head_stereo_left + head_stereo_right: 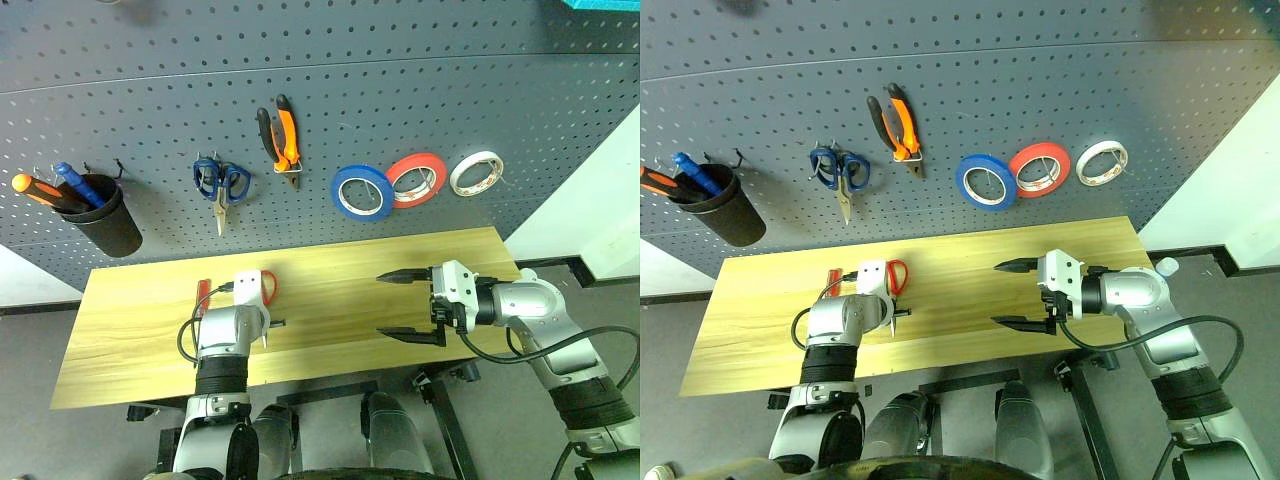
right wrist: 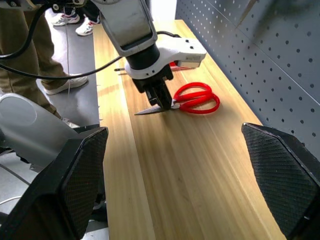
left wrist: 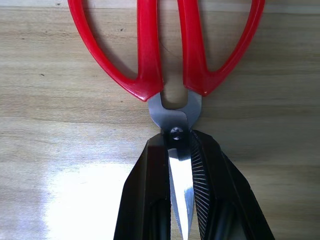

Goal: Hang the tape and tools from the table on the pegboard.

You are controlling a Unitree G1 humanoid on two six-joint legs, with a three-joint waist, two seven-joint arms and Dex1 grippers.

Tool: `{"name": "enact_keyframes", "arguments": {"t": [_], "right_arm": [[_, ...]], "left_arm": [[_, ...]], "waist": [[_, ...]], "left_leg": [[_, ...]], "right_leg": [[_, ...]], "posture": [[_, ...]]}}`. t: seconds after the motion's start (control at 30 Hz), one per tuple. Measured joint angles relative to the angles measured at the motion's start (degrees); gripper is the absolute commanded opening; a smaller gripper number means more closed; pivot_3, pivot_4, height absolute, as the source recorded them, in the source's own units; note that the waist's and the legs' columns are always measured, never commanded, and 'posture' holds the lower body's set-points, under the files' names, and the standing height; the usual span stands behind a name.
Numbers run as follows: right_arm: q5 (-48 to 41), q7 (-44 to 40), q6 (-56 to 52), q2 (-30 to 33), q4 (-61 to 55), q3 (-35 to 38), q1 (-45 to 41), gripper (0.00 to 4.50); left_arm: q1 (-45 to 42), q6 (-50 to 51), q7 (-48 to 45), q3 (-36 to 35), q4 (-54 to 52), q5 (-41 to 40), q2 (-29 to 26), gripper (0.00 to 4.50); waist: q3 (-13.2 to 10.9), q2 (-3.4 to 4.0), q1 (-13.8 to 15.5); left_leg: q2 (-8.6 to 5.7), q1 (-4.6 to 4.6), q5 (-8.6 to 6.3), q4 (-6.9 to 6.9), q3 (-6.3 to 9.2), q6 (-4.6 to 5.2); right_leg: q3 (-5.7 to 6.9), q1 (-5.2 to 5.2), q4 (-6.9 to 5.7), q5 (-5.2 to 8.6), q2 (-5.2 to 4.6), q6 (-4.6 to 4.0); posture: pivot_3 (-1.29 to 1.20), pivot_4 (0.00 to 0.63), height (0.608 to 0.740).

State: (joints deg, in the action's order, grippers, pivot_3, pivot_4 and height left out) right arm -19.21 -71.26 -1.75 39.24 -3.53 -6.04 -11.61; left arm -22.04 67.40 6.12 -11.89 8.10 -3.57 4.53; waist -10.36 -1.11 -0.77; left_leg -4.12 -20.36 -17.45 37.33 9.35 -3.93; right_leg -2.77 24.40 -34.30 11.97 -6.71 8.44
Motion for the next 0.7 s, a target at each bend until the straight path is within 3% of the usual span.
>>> {"name": "enact_keyframes", "arguments": {"t": [0.13,0.3,0.5,0.7], "right_arm": [[-0.02,0.51,0.01,0.02,-0.05,0.12,0.07,4.5],[-0.05,1.79,0.57,-0.48,-0.27,0.36,-0.01,4.5],[-1.38,3.34,0.98,-4.36,-1.76,0.18,-0.35,4.5],[-5.81,4.92,-0.94,-8.57,-4.85,0.36,-2.25,4.5]], "left_arm": [[6.1,-1.74,-7.09,4.3,-10.6,-2.25,-5.51,0.24],[17.34,-8.5,-15.07,4.24,-23.5,-4.63,-14.41,0.24],[31.38,-32.57,-29.01,-0.99,-30.89,-8.98,-21.74,0.24],[35.78,-55.9,-40.09,-11.4,-29.03,-19.37,-19.92,0.24]], "waist": [[0.0,0.0,-0.45],[0.01,0.03,-0.12],[0.02,0.04,0.17],[0.03,0.06,0.15]], "left_leg": [[0.03,0.0,0.05,-0.05,-0.03,-0.1],[0.04,0.0,-0.01,-0.04,-0.06,0.0],[0.06,0.0,-0.01,-0.04,-0.07,0.01],[0.09,0.02,-0.01,-0.03,-0.07,0.02]], "right_leg": [[-0.02,0.06,-0.01,0.0,0.01,-0.01],[-0.04,0.06,-0.01,-0.03,0.0,-0.05],[-0.04,0.04,0.02,-0.06,0.0,-0.13],[-0.04,0.02,0.04,-0.1,0.02,-0.2]], "posture": [[-0.05,0.142,0.738],[-0.04,0.14,0.738],[-0.02,0.138,0.738],[-0.02,0.13,0.738]]}}
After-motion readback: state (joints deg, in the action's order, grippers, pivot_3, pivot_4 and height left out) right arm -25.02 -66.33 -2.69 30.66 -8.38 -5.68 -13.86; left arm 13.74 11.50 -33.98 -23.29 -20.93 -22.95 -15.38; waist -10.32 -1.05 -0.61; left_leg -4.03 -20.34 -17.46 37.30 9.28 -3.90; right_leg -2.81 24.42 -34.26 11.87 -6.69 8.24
